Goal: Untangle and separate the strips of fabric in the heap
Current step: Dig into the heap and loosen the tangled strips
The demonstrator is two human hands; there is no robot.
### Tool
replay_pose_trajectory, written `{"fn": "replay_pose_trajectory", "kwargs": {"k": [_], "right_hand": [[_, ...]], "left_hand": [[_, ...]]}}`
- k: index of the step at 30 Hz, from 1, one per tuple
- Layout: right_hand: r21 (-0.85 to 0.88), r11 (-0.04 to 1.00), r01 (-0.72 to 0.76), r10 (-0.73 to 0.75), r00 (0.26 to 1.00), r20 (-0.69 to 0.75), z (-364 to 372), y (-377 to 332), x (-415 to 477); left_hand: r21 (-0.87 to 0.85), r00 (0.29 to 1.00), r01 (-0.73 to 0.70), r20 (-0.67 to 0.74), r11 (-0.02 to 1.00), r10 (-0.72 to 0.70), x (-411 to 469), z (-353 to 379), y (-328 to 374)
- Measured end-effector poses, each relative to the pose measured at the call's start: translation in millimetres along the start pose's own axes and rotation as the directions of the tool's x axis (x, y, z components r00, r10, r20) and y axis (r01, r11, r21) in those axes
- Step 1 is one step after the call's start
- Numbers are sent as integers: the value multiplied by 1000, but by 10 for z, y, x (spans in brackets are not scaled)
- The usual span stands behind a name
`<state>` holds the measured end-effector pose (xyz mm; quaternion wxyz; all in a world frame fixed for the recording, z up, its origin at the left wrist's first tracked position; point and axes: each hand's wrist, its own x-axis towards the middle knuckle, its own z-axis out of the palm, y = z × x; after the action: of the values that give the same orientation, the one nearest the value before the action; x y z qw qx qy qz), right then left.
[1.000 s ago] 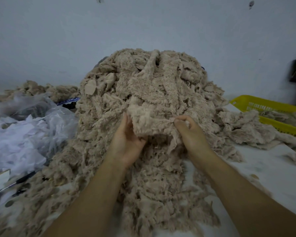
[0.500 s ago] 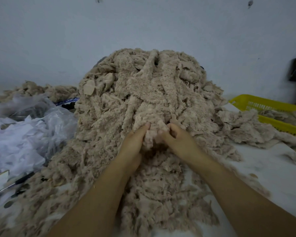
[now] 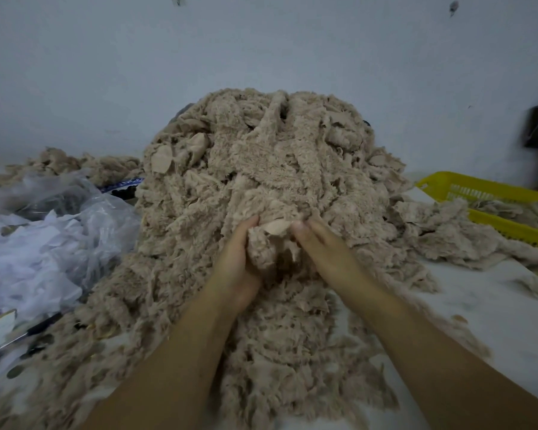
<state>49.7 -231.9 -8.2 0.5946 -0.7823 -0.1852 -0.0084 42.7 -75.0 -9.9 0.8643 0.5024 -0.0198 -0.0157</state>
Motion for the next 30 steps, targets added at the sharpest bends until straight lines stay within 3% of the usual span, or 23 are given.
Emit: {"fn": "replay_pose_trajectory", "kwargs": {"k": [6, 10, 13, 16, 18, 23, 26, 30], "right_hand": [[96, 995, 25, -34, 995, 93, 52, 42, 4], [15, 999, 28, -29, 998, 51, 40, 38, 18], [47, 997, 63, -66, 996, 65, 43, 30, 9], [211, 977, 44, -46, 999, 7, -56, 12, 30], [266, 963, 39, -32, 999, -32, -151, 6, 50], [-121, 993, 6, -4, 1000, 16, -63, 41, 4], [-86, 996, -10, 14, 999, 44, 23, 52, 12], [-73, 996, -58, 66, 992, 112, 61, 67, -17]], "left_hand": [[79, 997, 34, 72, 996, -40, -14, 21, -51], [41, 998, 13, 62, 999, -15, 6, -16, -27], [-31, 1000, 13, -25, 999, -14, 41, -10, -29], [-256, 988, -78, -147, 963, 41, 80, -83, 38], [-317, 976, -132, -206, 939, 67, 81, -164, 97], [-43, 995, -38, -98, 998, 33, 17, -34, 4], [114, 1000, 20, -23, 993, -17, -25, 55, -57], [200, 997, 34, 63, 979, -47, -42, 106, -104]]}}
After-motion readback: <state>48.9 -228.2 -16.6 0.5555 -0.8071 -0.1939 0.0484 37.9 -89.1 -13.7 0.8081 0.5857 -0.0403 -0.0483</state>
